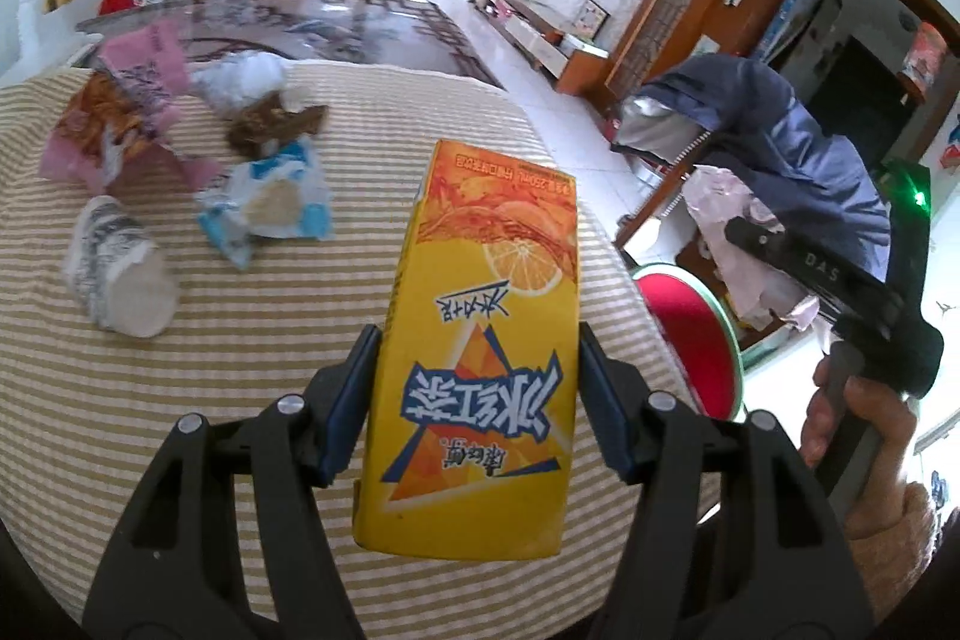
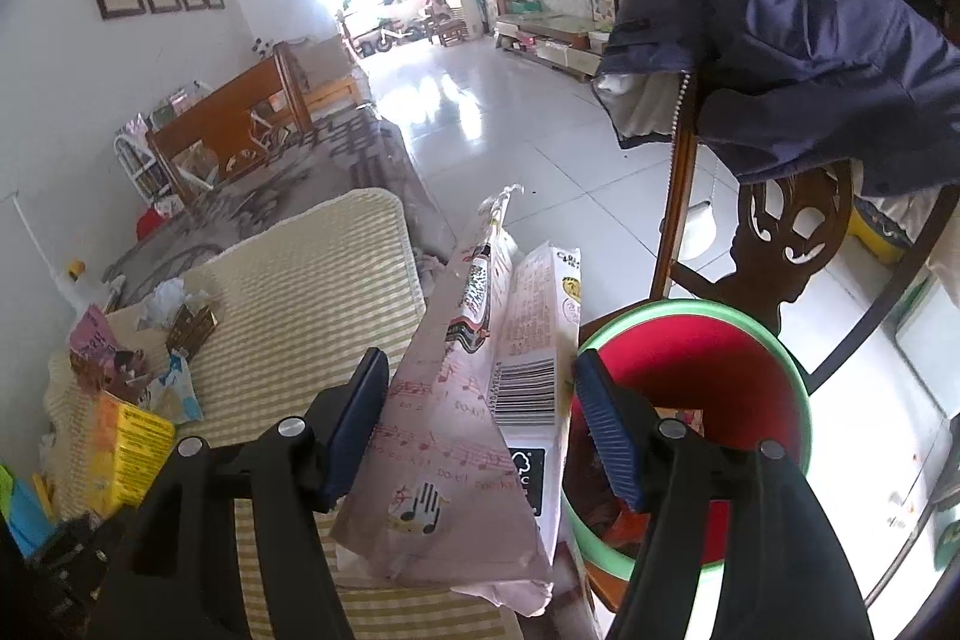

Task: Collect trash
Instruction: 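Carry carton and snack bag over the red bin and open both tools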

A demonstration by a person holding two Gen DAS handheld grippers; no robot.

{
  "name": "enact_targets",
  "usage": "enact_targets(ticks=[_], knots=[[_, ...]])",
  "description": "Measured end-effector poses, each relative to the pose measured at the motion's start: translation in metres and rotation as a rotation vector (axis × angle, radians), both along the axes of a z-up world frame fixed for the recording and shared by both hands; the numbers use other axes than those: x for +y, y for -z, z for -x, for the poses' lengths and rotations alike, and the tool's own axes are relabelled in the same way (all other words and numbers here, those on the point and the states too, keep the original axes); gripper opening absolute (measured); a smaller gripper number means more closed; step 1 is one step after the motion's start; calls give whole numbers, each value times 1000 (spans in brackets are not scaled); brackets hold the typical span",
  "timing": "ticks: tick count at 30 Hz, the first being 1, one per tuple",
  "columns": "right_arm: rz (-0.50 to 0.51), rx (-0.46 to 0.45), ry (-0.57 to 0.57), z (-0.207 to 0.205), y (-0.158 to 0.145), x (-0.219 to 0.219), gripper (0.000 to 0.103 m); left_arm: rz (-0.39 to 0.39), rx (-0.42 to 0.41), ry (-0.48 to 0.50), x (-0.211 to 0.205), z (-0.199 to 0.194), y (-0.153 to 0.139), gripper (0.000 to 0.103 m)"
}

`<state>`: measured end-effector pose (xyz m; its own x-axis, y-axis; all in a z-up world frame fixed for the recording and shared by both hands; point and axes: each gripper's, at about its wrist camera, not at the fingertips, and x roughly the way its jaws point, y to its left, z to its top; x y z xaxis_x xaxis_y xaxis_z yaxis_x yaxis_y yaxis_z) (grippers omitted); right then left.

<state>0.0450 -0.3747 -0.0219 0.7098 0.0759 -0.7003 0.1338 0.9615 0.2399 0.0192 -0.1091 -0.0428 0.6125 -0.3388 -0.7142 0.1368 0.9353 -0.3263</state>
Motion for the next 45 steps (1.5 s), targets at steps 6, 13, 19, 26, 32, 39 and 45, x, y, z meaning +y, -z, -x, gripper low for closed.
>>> enact_targets(ticks=[6, 13, 19, 26, 32, 39, 45], knots=[[-25, 6, 30, 1, 1, -12, 63, -3, -1, 46, -29, -9, -3, 61], [-43, 28, 76, 1, 6, -26, 64, 32, 8, 97, -59, -23, -3, 61], [-63, 33, 91, 1, 8, -32, 64, 63, 43, 133, -78, -31, 4, 61], [-92, 53, 119, -1, 14, -43, 64, 77, 79, 172, -101, -39, 11, 61], [-103, 52, 227, 2, 15, -63, 64, 111, 120, 209, -123, -51, 14, 61], [-184, 37, 389, 18, 19, -102, 65, 149, 134, 311, -165, -57, 4, 61], [-129, -18, 476, 25, 11, -112, 82, 137, 126, 372, -194, -57, -1, 83]])
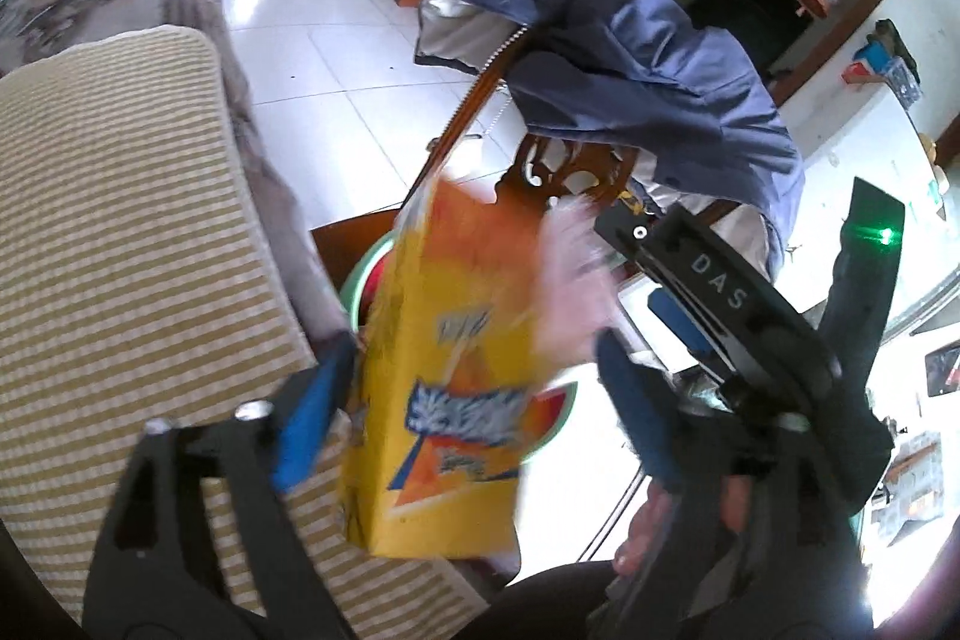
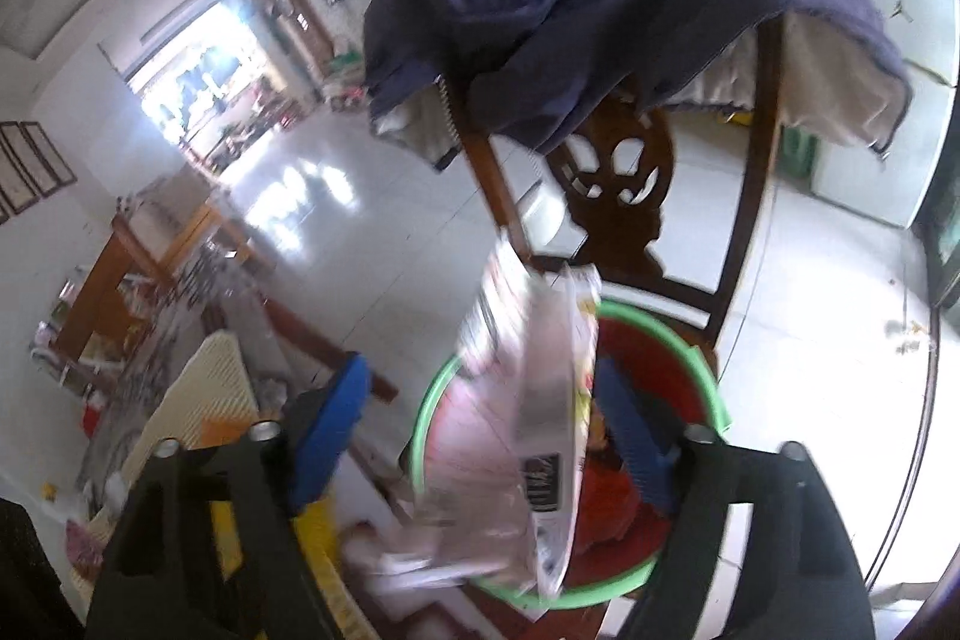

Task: Collect trash
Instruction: 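Carry carton and snack bag over the red bin and open both tools, then grasp the white printed paper cup with the left tool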

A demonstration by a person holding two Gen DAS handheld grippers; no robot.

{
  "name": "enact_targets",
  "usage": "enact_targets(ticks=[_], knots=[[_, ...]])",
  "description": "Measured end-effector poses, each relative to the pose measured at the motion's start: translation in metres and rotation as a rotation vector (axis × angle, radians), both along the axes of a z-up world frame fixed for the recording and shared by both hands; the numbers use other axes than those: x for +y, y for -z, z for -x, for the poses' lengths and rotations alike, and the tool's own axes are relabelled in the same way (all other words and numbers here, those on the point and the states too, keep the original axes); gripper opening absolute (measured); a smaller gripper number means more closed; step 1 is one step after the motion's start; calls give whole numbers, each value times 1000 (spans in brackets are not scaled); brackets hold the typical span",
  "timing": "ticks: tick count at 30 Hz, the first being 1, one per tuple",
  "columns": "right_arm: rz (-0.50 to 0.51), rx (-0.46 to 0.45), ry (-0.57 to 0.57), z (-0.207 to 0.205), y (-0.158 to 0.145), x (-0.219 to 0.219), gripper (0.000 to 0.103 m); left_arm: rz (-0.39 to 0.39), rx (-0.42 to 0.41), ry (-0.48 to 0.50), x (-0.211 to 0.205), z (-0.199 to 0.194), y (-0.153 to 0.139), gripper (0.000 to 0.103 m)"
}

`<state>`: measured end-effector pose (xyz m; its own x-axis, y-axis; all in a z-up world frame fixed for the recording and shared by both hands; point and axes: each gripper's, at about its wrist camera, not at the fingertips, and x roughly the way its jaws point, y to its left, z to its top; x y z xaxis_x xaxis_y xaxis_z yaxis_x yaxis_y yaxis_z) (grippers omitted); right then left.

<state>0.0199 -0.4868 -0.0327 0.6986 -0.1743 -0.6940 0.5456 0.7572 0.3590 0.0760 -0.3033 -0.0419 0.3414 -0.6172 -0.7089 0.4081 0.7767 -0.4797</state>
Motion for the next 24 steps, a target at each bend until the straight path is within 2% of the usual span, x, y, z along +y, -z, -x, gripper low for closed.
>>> enact_targets(ticks=[4, 8, 11, 15, 17, 20, 24], knots=[[23, -3, -17, -2, -2, 3, 86, 3, 4, 16, 3, 7, 1, 85], [14, -1, -37, -5, -1, 7, 90, 2, -3, -24, 23, 13, 2, 85], [18, 4, -53, -8, -1, 11, 91, -2, -17, -82, 52, 20, 0, 85], [13, 26, -87, -14, 1, 18, 92, -74, -71, -180, 104, 30, -1, 85], [14, 33, -102, -16, 2, 22, 92, -126, -94, -261, 142, 35, -1, 85], [31, 42, -134, -19, 1, 35, 92, -183, -92, -448, 212, 38, -1, 85], [70, 55, -181, -24, -1, 54, 92, -173, -4, -713, 303, 39, 9, 85]])
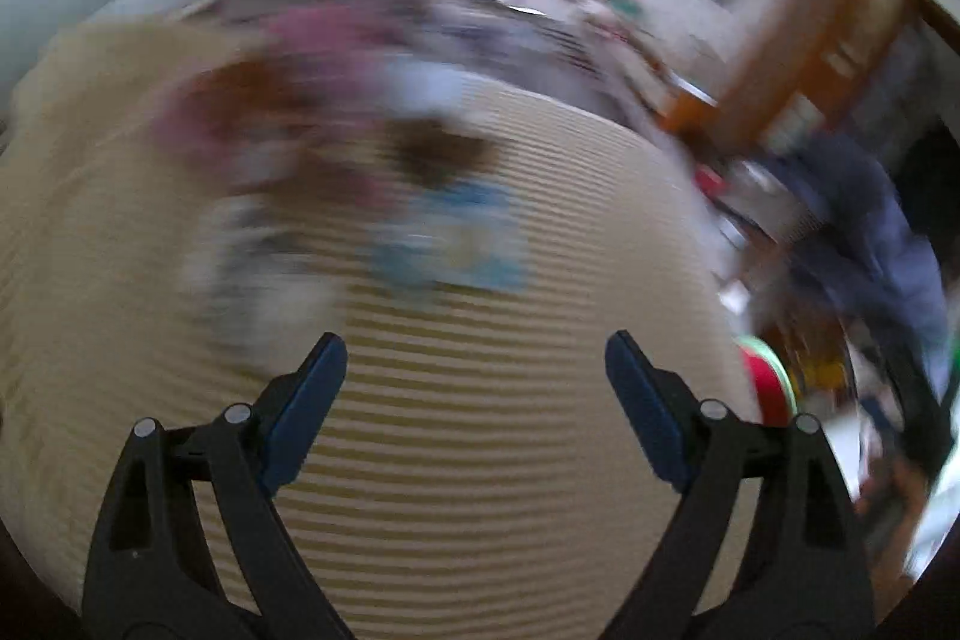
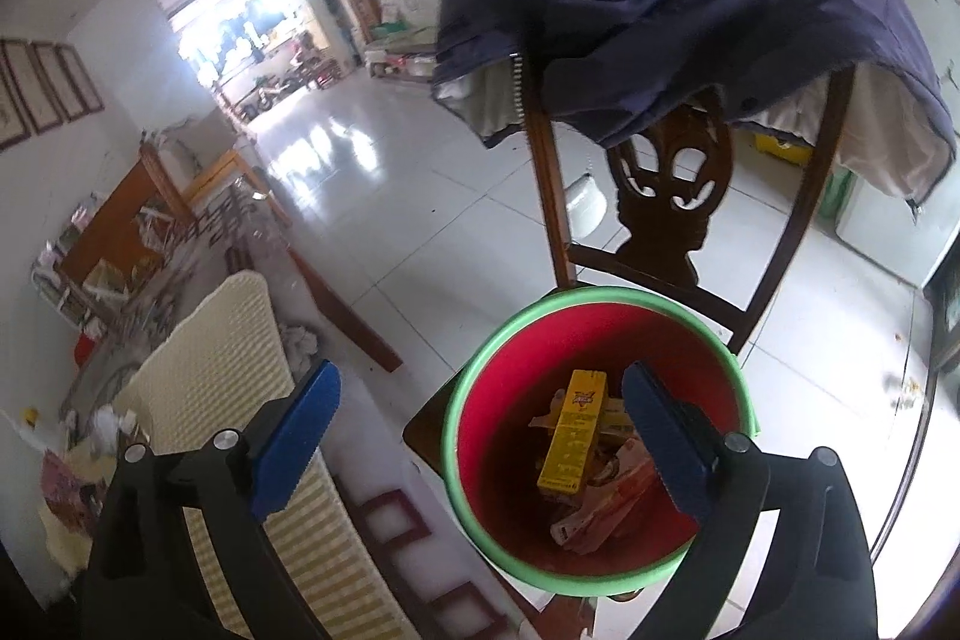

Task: Collect trash
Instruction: 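Grasp the white printed paper cup with the left tool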

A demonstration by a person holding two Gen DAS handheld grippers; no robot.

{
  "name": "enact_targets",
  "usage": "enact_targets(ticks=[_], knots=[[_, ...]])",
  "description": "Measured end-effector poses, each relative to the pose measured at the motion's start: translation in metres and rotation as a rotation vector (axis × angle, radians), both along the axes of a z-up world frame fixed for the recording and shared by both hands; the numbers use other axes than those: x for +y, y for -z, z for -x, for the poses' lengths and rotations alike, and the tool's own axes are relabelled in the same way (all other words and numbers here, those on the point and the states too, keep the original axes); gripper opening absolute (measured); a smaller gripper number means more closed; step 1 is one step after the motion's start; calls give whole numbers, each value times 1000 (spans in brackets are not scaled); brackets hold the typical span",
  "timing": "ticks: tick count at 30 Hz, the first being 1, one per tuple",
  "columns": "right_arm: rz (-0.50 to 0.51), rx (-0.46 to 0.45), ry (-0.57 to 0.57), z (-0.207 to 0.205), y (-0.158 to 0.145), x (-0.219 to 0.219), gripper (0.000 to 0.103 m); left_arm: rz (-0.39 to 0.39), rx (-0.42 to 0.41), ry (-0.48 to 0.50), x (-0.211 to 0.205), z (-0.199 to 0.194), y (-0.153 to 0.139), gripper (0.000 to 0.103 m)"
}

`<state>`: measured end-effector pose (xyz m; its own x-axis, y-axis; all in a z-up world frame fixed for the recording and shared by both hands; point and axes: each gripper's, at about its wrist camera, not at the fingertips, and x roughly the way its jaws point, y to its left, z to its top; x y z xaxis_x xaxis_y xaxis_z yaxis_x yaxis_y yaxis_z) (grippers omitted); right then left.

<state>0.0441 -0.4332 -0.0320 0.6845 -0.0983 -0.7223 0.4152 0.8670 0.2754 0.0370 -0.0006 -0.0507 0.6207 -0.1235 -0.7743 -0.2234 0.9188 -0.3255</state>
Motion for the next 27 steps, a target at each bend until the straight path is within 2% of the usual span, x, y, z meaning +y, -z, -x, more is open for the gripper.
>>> enact_targets(ticks=[3, 6, 8, 10, 13, 15, 19, 21, 25, 27], knots=[[26, 8, -26, -4, 0, 11, 92, 74, 42, -138, 51, 3, 13, 88], [42, 21, -46, -9, 2, 20, 92, 80, 72, -182, 74, -3, 24, 91], [54, 31, -54, -11, 3, 26, 92, 50, 79, -155, 79, -12, 27, 94], [67, 41, -58, -13, 3, 32, 92, 19, 90, -86, 74, -23, 30, 97], [84, 63, -61, -18, 6, 38, 92, -20, 95, -2, 63, -36, 37, 97], [100, 79, -71, -21, 8, 46, 92, -26, 110, -10, 66, -40, 44, 97], [151, 103, -116, -27, 12, 64, 92, 11, 121, -15, 71, -45, 53, 97], [171, 117, -138, -29, 15, 71, 92, -6, 110, 1, 69, -46, 54, 92], [190, 129, -159, -31, 17, 78, 92, -23, 84, 39, 60, -42, 48, 89], [187, 126, -156, -31, 18, 77, 92, -60, 40, 37, 53, -32, 36, 89]])
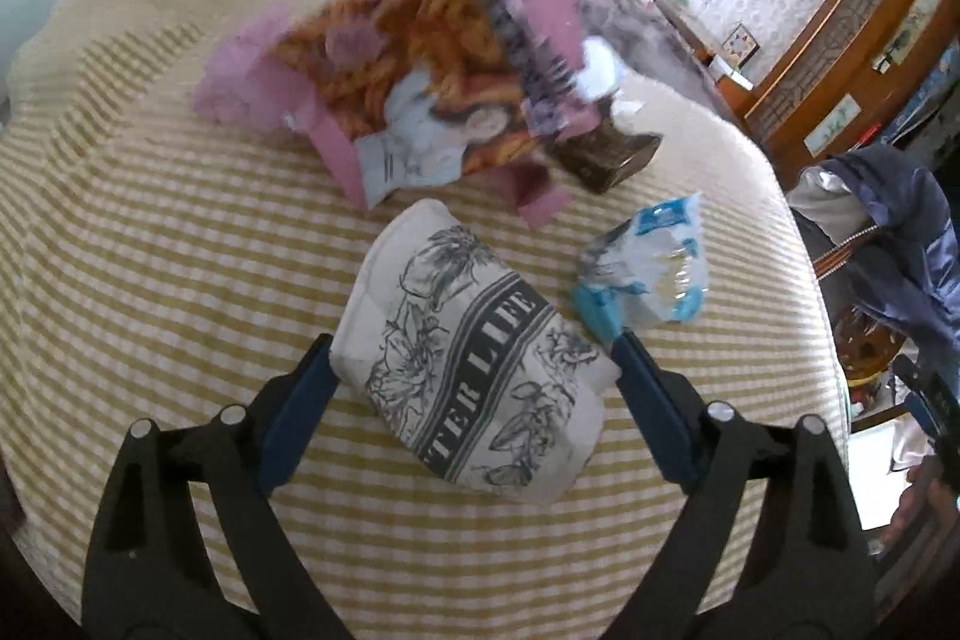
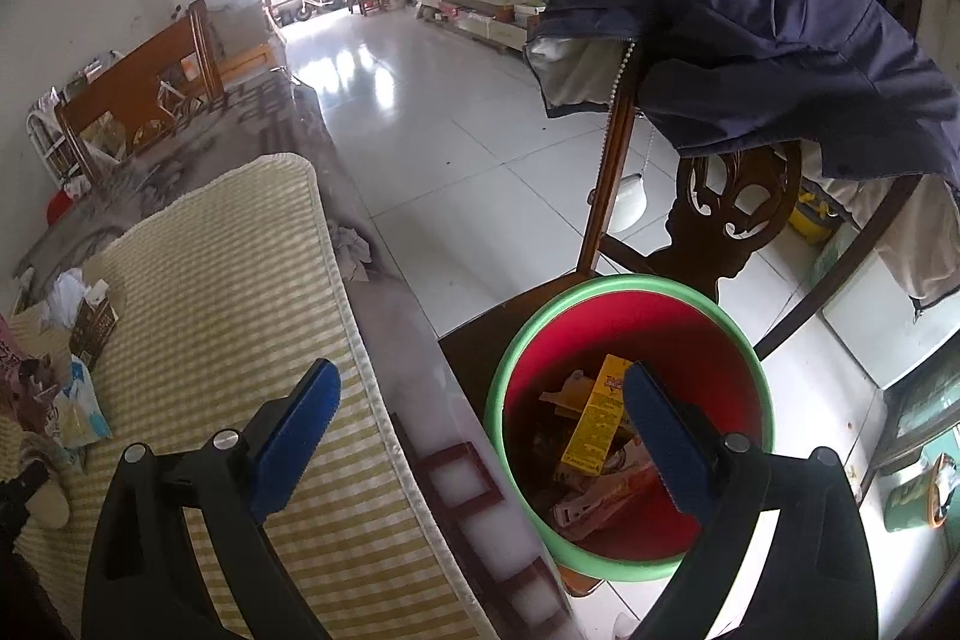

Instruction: Collect trash

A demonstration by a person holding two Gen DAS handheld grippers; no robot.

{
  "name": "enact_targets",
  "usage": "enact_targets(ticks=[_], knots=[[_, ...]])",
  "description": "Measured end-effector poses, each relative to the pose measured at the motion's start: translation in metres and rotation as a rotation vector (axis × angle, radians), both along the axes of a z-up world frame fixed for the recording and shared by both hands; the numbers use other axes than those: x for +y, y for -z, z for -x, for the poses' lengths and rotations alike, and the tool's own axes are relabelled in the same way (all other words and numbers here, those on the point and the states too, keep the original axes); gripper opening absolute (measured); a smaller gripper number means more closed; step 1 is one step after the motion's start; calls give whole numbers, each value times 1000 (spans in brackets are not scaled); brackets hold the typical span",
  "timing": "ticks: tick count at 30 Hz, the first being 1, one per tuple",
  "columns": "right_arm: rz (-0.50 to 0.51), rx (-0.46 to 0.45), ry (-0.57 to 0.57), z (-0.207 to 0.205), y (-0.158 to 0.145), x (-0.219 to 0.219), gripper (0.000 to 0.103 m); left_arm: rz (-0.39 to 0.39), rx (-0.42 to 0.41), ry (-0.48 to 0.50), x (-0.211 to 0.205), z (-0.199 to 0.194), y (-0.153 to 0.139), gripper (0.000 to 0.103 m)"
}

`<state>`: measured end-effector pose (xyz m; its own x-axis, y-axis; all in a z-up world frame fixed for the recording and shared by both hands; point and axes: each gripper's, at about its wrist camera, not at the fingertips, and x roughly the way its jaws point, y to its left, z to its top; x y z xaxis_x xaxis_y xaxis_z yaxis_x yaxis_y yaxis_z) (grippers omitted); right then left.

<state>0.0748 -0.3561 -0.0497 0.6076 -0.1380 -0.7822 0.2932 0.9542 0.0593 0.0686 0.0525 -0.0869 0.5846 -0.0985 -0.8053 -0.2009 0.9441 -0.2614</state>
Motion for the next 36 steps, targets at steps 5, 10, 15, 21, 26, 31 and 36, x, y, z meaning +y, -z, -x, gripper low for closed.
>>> enact_targets(ticks=[5, 10, 15, 21, 26, 31, 36], knots=[[-18, 2, 12, 0, 1, -2, 92, -66, -72, -3, -13, 41, -28, 89], [23, 10, -17, -2, 2, 10, 92, -68, -127, 3, -26, 74, -43, 89], [65, -5, -88, -3, 1, 32, 92, -135, -151, -2, -24, 71, -44, 89], [65, -24, -254, -8, 3, 85, 92, -76, -122, -35, -2, 67, -34, 89], [-155, 49, -419, -31, 14, 158, 92, -27, -99, -30, 6, 65, -32, 90], [-220, 120, -550, -59, 19, 234, 92, 17, -77, -59, 18, 64, -28, 90], [-210, 191, -556, -81, 28, 273, 93, 59, -71, -79, 25, 65, -26, 90]])
